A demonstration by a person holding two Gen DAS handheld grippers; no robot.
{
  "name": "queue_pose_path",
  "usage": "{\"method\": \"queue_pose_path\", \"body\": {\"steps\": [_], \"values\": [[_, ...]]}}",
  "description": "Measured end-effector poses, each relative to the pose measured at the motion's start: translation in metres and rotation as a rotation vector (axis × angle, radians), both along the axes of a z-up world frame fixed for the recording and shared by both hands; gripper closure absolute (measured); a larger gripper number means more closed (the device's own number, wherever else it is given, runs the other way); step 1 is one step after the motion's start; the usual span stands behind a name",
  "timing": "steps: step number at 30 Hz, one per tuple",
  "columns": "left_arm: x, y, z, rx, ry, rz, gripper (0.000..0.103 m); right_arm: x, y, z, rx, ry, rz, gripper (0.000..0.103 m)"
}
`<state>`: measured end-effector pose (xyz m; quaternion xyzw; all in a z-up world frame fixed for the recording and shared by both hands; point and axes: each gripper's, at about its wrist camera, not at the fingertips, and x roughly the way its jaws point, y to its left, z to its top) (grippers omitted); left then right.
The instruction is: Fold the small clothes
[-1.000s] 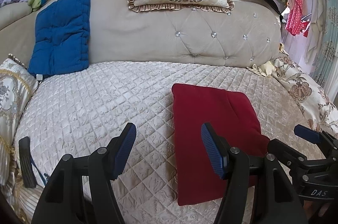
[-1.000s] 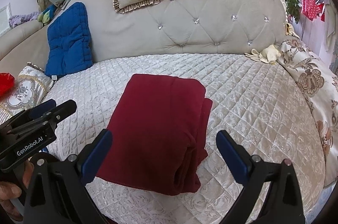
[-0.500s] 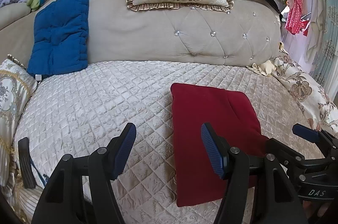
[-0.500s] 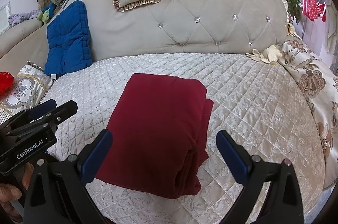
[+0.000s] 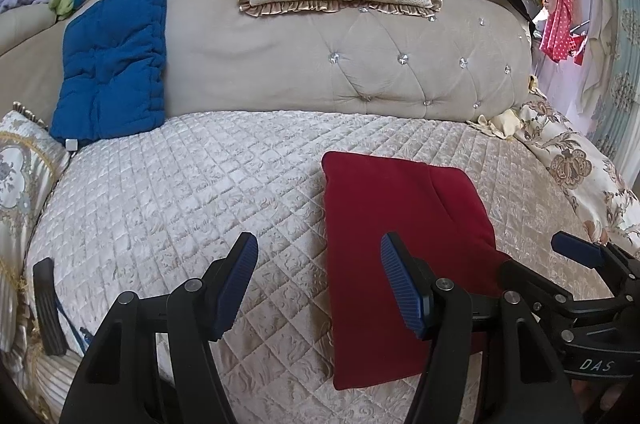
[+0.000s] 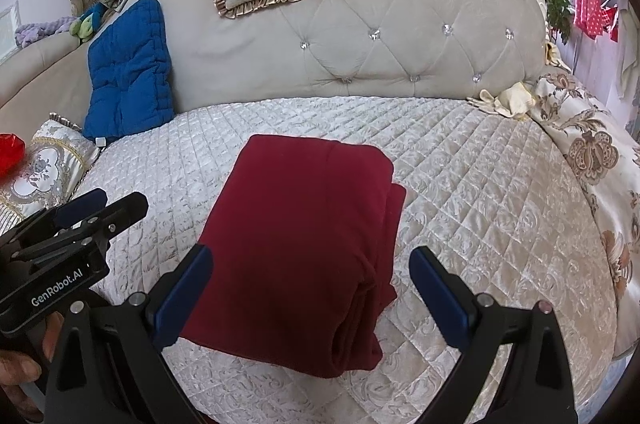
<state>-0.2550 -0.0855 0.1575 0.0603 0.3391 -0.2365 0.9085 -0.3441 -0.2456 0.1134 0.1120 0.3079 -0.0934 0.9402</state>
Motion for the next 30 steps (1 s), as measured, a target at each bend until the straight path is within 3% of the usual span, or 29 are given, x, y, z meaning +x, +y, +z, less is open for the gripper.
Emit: {"method": "queue_pose_path", "body": {"steps": [30], "values": [[0.018,-0.012,-0.017,-0.005,0.045,-0.022,0.06,0.026,-0.007,-0.019,0.011,0.045,0.025,0.003]]}}
